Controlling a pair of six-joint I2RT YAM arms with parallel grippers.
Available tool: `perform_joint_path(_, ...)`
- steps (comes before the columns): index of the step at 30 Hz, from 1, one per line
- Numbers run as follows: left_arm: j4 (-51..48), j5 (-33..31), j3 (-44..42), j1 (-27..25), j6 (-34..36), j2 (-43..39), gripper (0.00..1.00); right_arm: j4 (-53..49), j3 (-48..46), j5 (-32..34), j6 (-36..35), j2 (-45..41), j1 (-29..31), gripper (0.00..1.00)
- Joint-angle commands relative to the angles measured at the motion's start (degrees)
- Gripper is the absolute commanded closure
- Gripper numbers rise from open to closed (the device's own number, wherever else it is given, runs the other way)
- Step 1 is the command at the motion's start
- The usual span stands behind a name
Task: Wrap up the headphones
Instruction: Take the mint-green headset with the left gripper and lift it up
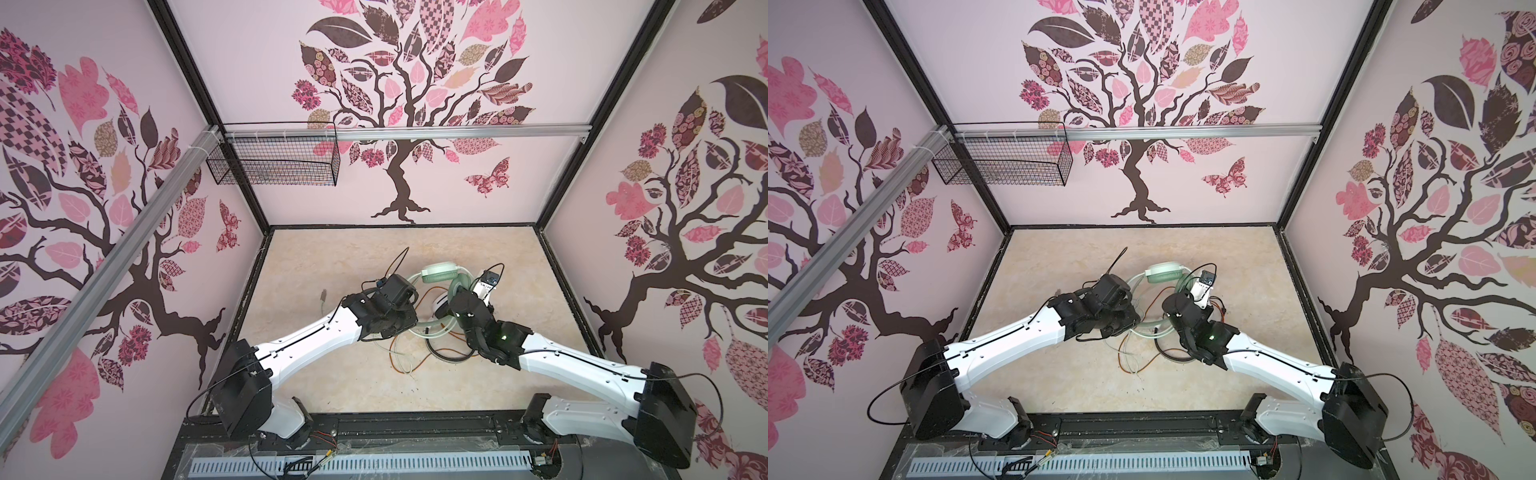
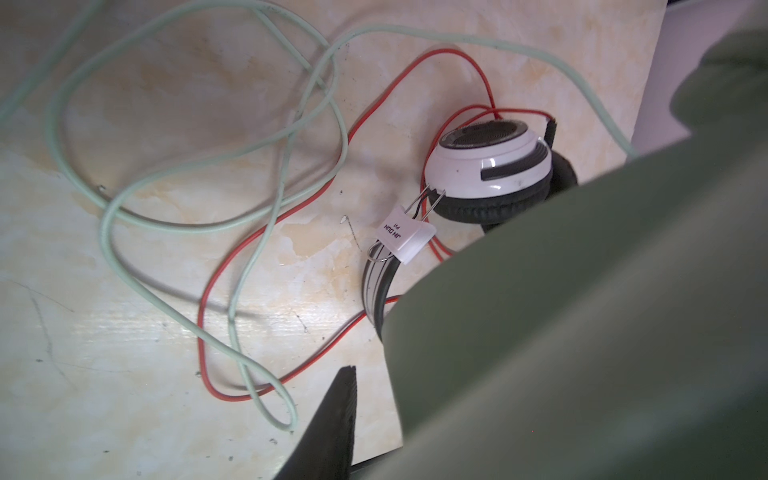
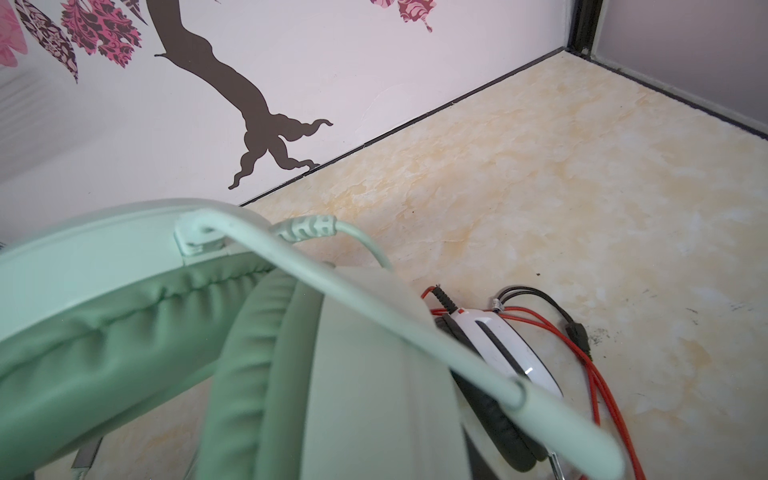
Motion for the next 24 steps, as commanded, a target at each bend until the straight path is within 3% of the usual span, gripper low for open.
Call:
perform_joint_path(1, -2.14, -0.86, -0.21, -0.07, 0.65, -0.78, 0.84, 3.03, 0.77, 0.45, 0.85, -3.63, 0.14, 0.67)
perform_joint_path(3, -1.63, -0.43, -0.43, 0.01, 1.07, -0.81, 1.0, 5.08, -0.31, -1.06, -1.52, -4.26, 0.19, 0.6)
perform_joint_path(8, -2.47, -0.86, -0.63, 0.59, 5.33, -2.11, 1.0, 10.58, -3.21, -8.53, -12.88, -8.13, 0.14, 0.4)
perform_joint_path(12, -1.32, 2.25, -3.99, 5.63, 10.0, -5.9, 1.0, 4.49, -1.14, -19.64, -24.32, -14.03, -0.04, 0.26)
perform_joint_path(15, -0.63, 4.58, -7.47, 10.81, 12.06, -10.14, 1.0, -0.21, -0.17, -22.91, -26.69, -19.97, 0.04, 0.23)
perform_joint_path(21, -6.03, 5.82, -8.04, 17.6, 18.65, -17.94, 1.0, -12.22, 3.0, -21.49, -25.58, -29.47, -2.88, 0.27)
perform_joint_path(24, -10.07, 6.7, -6.04, 18.97, 22.76, -22.17, 1.0, -16.73, 4.53, -31.1, -24.29, -28.39, -8.84, 0.25)
